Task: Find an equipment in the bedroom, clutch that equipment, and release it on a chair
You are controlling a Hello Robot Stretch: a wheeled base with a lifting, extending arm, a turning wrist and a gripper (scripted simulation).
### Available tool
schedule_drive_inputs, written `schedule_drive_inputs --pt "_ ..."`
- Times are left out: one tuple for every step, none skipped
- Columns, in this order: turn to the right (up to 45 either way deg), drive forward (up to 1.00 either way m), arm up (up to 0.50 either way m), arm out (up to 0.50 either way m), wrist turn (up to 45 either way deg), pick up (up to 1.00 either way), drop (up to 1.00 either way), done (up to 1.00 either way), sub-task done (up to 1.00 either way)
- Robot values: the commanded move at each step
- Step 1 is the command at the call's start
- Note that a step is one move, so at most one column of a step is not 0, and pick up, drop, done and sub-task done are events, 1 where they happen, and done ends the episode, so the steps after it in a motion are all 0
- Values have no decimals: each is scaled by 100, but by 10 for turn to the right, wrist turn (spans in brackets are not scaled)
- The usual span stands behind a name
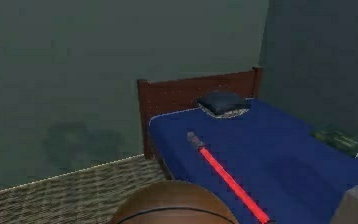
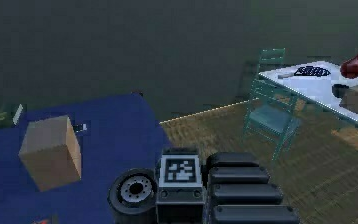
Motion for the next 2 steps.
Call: schedule_drive_inputs --pt "-450 0 0 0 0 0 0 0 0" --pt "-450 0 0 0 0 0 0 0 0"
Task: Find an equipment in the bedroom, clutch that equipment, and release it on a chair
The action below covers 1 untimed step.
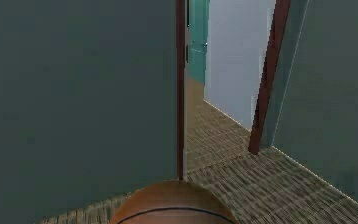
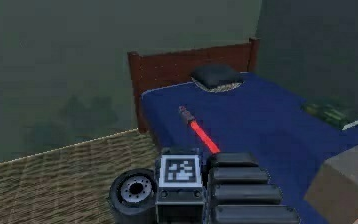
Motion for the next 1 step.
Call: schedule_drive_inputs --pt "-240 0 0 0 0 0 0 0 0"
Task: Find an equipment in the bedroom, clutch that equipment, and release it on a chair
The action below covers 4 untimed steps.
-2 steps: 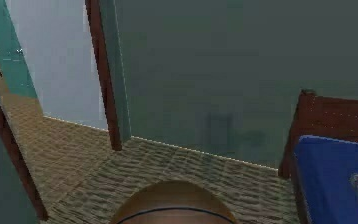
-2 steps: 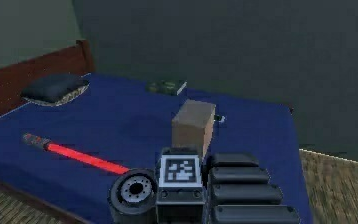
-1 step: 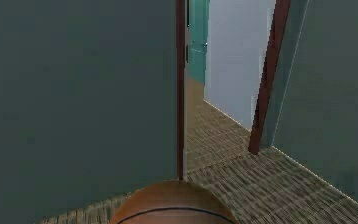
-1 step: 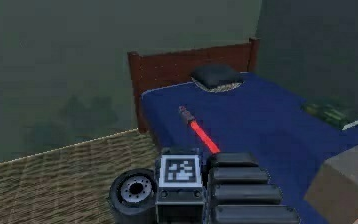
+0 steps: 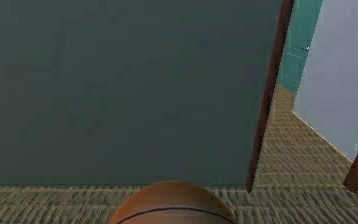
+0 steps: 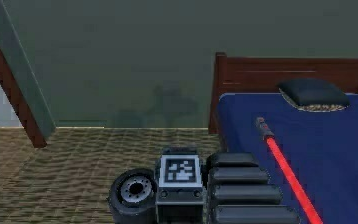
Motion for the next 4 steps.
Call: schedule_drive_inputs --pt "0 5 0 0 0 0 0 0 0" --pt "-450 0 0 0 0 0 0 0 0" --pt "-360 0 0 0 0 0 0 0 0" --pt "0 75 0 0 0 0 0 0 0"
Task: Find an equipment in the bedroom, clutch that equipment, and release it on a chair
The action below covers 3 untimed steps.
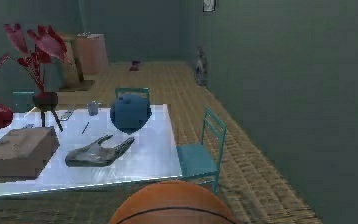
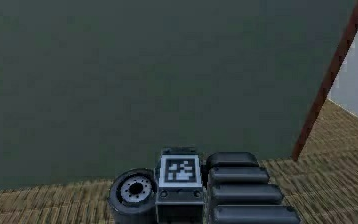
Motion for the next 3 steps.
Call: schedule_drive_inputs --pt "-450 0 0 0 0 0 0 0 0" --pt "-360 0 0 0 0 0 0 0 0" --pt "0 75 0 0 0 0 0 0 0"
